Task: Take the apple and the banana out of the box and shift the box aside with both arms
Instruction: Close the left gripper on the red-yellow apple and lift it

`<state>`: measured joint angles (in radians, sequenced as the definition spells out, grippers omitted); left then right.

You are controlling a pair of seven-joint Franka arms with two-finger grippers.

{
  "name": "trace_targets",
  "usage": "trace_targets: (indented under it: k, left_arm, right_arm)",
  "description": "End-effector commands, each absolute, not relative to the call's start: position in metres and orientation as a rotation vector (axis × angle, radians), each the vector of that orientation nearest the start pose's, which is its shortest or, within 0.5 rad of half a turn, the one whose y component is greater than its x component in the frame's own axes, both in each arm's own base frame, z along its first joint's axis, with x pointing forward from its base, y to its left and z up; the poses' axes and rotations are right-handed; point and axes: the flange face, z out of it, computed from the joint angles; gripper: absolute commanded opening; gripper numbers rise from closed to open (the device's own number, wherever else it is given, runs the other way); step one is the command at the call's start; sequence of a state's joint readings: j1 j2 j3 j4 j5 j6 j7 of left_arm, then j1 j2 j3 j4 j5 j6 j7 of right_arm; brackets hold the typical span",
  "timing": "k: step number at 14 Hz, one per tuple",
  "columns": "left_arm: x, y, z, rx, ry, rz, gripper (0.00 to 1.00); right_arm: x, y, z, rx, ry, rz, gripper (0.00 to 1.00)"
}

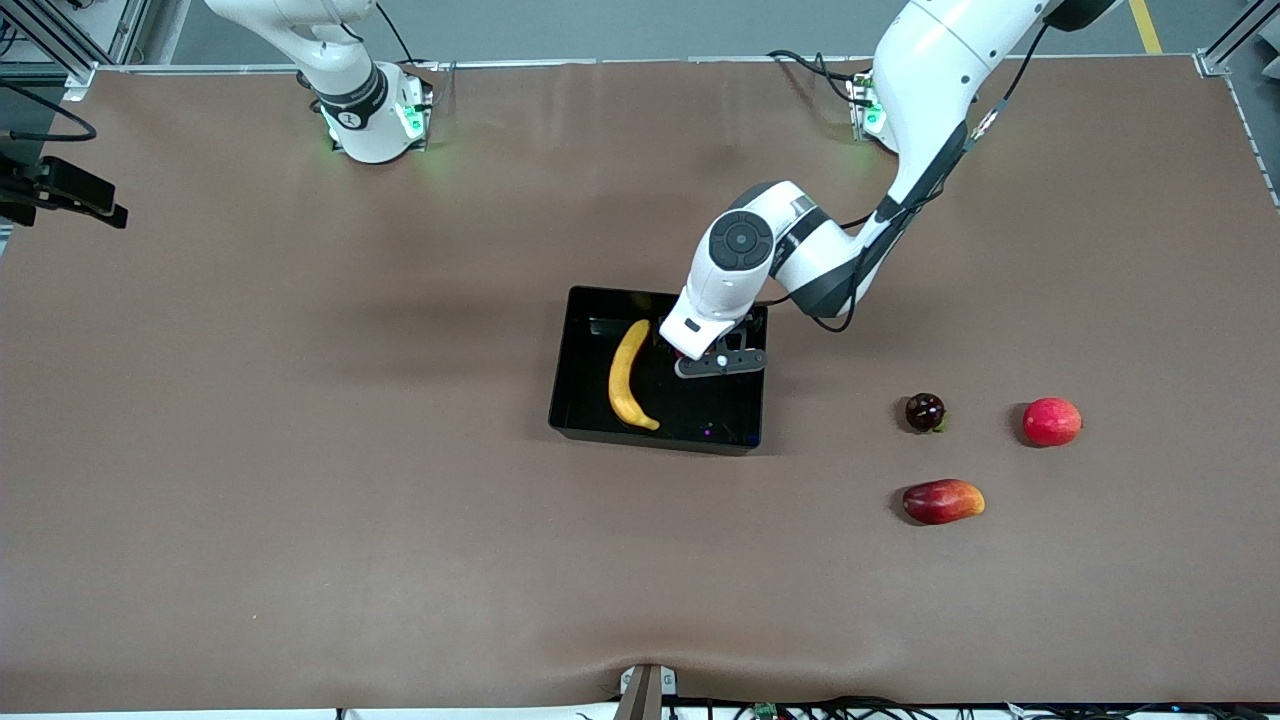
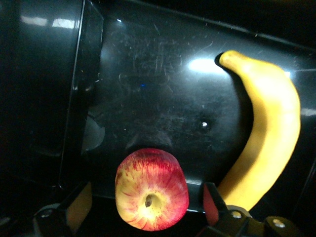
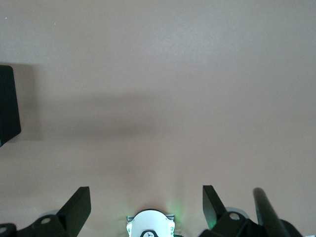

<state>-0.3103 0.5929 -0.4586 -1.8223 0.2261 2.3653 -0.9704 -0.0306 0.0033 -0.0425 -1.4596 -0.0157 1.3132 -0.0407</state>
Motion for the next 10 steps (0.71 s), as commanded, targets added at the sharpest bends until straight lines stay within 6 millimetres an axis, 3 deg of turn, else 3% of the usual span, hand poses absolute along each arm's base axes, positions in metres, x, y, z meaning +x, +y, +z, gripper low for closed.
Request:
trace_targets:
  k: [1,6,7,8,10]
  left_arm:
    - [0.481,-0.439,0.23,-3.198,-0.188,0.077,1.0]
    - [0.475,-0.442,0.214,-3.184,-0.195,0.112,1.0]
    - [0.471,-0.446,0.214,-3.18,-0.16,0.095,0.86]
    - [0.472,-0.447,0.217,-3.176,-0.135,0.069,0.65]
    - [0.479,-0.445,0.226,-3.179,-0.122,0.039,0.13]
  right_arm:
    - [0.524,-0.048,0.652,-3.128,0.092,0.228,1.0]
    - [0.528,-0.048,0.648,-3.118,0.087,0.229,1.0]
    - [0.527,-0.049,0.648,-3.117,0.089,0.227,1.0]
    - [0.527,-0.049,0.643,-3.117,0.09,0.241,1.0]
    - [0.528,-0.049,0.642,-3.116,0.089,0.229,1.0]
